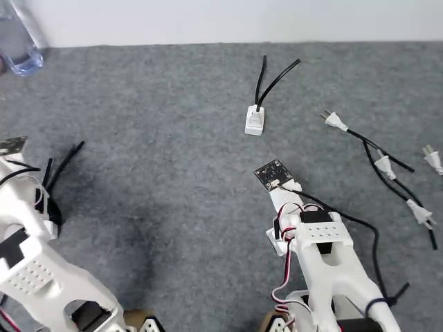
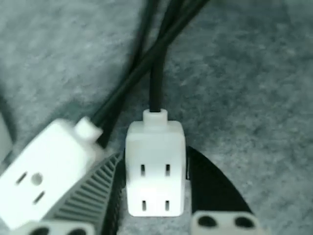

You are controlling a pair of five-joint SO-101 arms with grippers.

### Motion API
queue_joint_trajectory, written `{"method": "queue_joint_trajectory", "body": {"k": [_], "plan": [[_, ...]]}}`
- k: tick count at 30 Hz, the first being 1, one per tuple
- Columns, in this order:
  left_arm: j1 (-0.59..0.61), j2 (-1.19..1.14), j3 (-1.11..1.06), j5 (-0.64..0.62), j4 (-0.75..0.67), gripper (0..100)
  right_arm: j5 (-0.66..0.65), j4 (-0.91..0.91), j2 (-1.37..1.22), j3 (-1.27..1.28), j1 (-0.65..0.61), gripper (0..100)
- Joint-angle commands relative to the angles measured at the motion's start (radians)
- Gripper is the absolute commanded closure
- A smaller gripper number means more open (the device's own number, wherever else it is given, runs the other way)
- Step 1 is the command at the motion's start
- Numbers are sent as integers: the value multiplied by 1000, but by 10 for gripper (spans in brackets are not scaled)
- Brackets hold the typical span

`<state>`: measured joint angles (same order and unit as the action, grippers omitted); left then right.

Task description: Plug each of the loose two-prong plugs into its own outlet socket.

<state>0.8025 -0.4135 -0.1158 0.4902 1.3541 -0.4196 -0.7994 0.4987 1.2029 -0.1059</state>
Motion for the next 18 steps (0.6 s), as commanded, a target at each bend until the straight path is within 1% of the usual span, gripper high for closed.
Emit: {"method": "queue_joint_trajectory", "body": {"k": [1, 6, 11, 15, 18], "plan": [[-72, 18, 28, 43, 81, 988, 0, 24, 18, -3, 5, 560], [-178, 101, 31, 43, 121, 986, 0, 28, 18, -3, 5, 560], [-321, 284, 31, 55, 196, 986, 0, 61, 18, 8, 5, 560], [-456, 434, 31, 167, 315, 986, 0, 64, 18, 8, 12, 560], [-555, 517, 28, 227, 400, 985, 0, 64, 18, 8, 13, 560]]}}
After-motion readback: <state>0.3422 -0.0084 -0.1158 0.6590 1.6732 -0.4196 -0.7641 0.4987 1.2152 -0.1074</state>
